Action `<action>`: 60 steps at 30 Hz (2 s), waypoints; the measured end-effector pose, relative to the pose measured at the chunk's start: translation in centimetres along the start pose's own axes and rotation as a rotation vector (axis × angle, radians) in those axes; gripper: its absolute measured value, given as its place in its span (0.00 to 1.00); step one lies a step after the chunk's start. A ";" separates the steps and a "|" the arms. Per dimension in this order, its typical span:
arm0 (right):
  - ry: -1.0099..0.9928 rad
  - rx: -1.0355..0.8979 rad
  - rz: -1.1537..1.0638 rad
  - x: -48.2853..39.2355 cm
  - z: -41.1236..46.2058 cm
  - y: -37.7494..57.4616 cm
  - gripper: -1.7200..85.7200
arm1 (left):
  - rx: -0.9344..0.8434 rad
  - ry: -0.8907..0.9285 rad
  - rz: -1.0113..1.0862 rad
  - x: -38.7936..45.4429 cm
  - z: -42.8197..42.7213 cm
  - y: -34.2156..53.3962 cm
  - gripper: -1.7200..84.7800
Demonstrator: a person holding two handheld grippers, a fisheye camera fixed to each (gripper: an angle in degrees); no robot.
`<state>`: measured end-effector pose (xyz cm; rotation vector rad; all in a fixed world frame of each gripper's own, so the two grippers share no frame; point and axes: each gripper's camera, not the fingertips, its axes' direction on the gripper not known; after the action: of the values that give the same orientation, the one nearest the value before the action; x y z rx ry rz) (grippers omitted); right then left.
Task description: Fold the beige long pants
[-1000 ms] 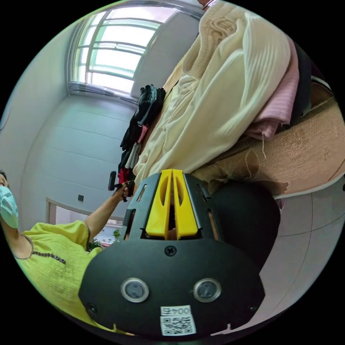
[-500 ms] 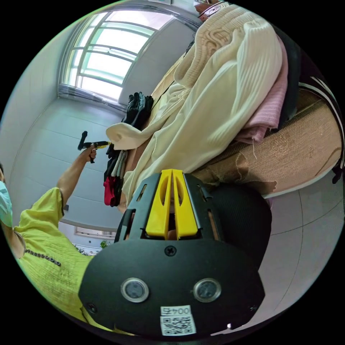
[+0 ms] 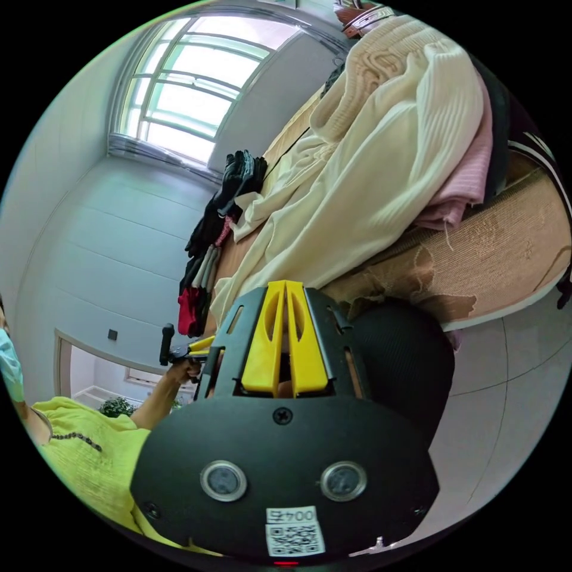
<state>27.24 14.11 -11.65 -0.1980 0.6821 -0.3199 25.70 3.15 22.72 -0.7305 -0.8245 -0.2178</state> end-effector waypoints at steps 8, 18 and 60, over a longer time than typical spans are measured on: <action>0.007 0.037 0.021 -0.9 0.6 1.6 0.01 | 0.010 -0.062 0.029 2.4 -6.3 -1.2 0.07; 0.036 -0.009 -0.022 -2.8 2.9 1.1 0.01 | 0.075 -0.193 0.285 -1.9 -33.4 -2.1 0.05; 0.163 -0.068 0.014 -1.7 -0.6 -4.5 0.01 | 0.431 -0.039 -0.246 -12.3 -13.8 11.8 0.11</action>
<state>24.60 10.46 -9.80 -0.2338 0.8564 -0.3016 30.89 1.48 1.46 -0.2287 -0.9598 -0.2363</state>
